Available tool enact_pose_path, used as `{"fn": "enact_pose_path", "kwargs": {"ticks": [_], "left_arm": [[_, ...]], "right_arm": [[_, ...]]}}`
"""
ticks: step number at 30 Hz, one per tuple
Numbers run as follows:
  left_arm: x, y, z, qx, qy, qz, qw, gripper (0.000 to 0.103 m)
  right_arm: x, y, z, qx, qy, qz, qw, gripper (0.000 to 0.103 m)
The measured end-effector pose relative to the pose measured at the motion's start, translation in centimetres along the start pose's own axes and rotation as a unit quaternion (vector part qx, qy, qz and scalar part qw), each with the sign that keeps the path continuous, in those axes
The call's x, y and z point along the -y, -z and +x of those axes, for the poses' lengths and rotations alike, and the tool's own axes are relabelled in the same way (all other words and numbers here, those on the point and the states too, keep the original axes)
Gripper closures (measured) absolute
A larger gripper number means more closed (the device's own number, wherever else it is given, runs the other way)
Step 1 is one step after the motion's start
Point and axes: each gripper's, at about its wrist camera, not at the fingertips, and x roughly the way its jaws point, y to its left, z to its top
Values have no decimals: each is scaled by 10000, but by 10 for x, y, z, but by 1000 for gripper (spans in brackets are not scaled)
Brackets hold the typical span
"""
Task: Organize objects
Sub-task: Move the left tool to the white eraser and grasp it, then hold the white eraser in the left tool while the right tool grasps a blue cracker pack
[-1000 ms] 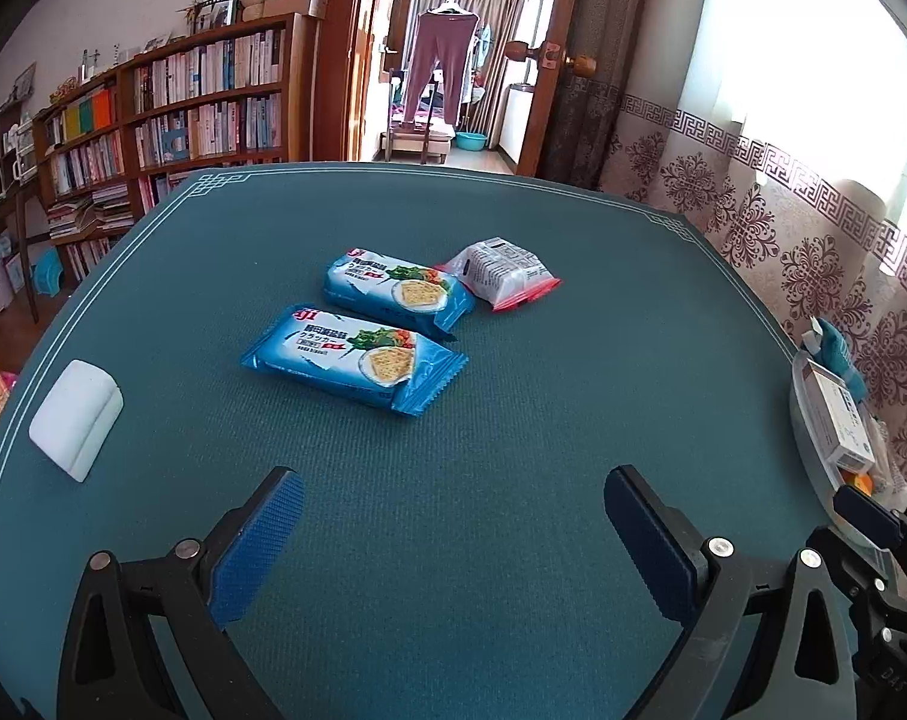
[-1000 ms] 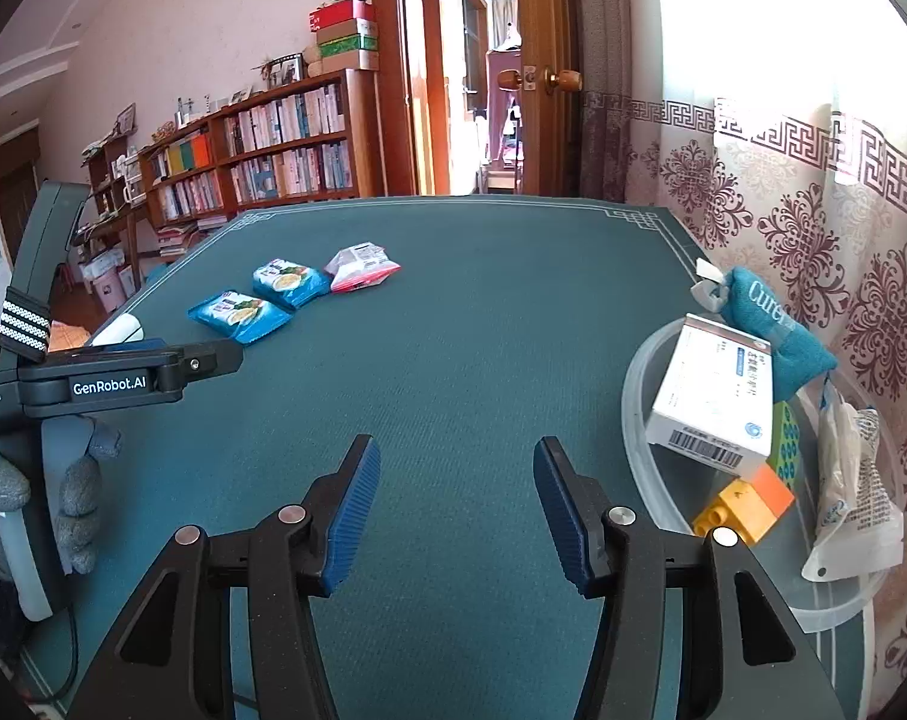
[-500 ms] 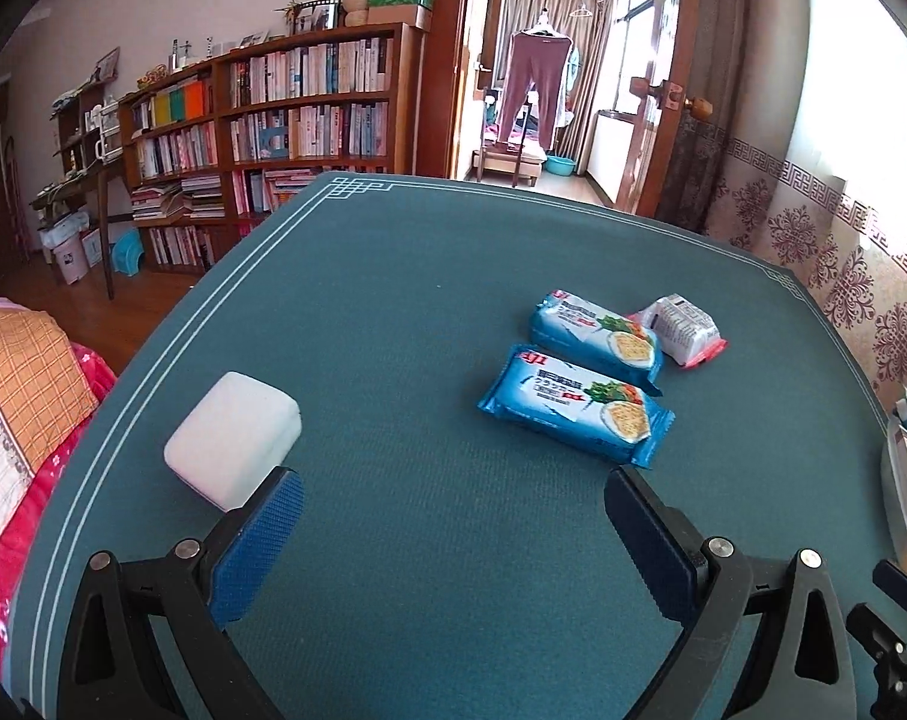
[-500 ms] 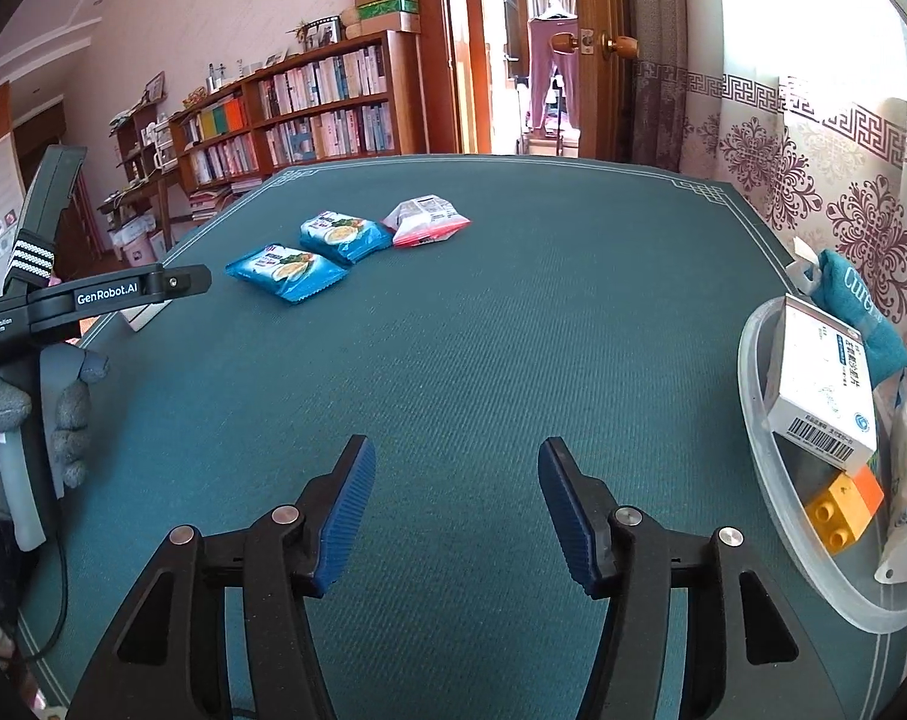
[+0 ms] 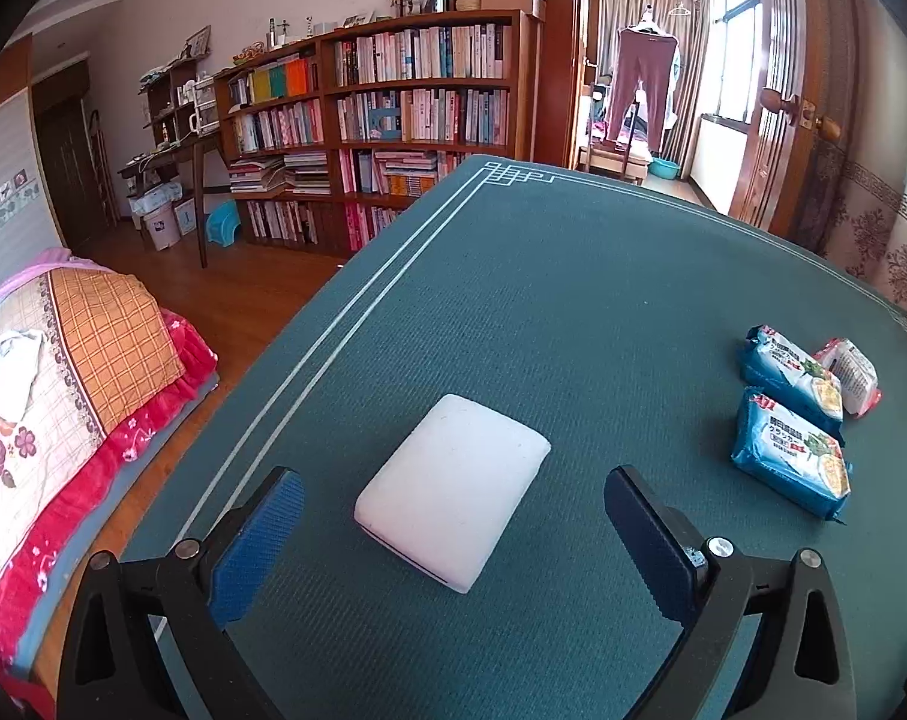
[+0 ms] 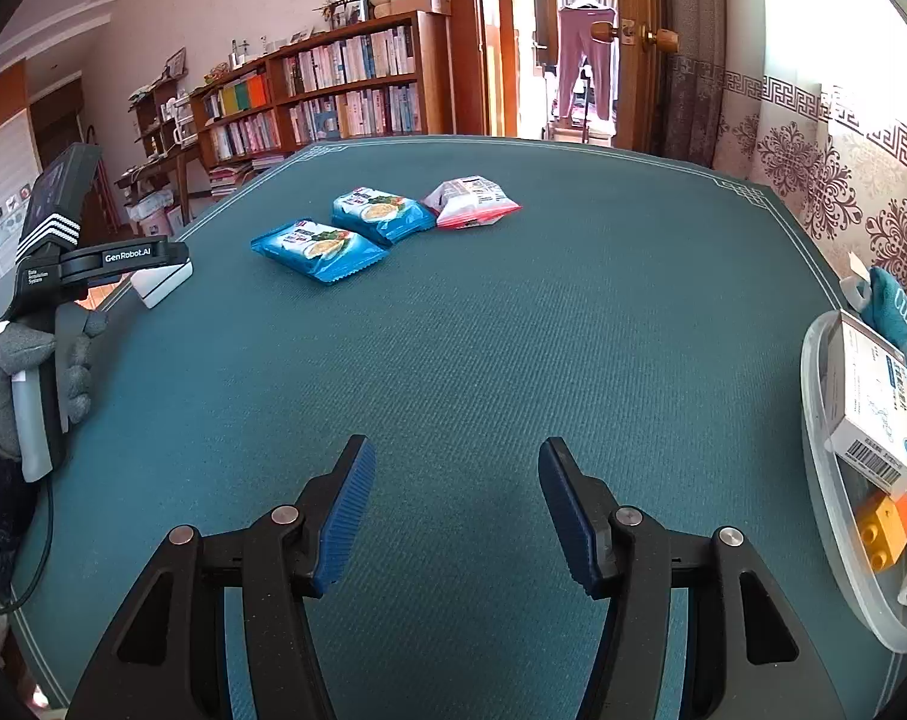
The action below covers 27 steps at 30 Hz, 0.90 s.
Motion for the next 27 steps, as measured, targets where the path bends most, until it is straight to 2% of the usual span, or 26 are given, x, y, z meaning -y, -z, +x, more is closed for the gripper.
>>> {"fn": "enact_pose_path", "kwargs": {"ticks": [3,7,9,10,12,17,23,27], "left_arm": [[-4,1,7,-131,-8,-66,9999,1],[-12,0,12,-276,189,-263,9991,1],[-13,0,14,-377,279,-297,9985,7],[-13,0,16,-420,297,-290,9983,14],[-11,0,13,-370,311,-258,9985,19],[-7,1,9,-290,357,-137,9988,39],[-9,2,4,-148,354,-161,9991,43],[-8,2,-4,4,524,-173,9985,43]], "right_arm": [[-7,-3,3,-9,-52,-92,9999,44],[-15,-7,8,-14,-111,-168,9998,44],[-18,-9,11,-30,-141,-196,9997,44],[-19,-10,13,-41,-165,-204,9996,44],[-22,-11,16,-60,-215,-213,9995,45],[-29,-19,23,-54,-263,-290,9992,44],[-39,-35,37,-18,-336,-438,9985,44],[-46,-53,51,48,-460,-547,9974,44]]}}
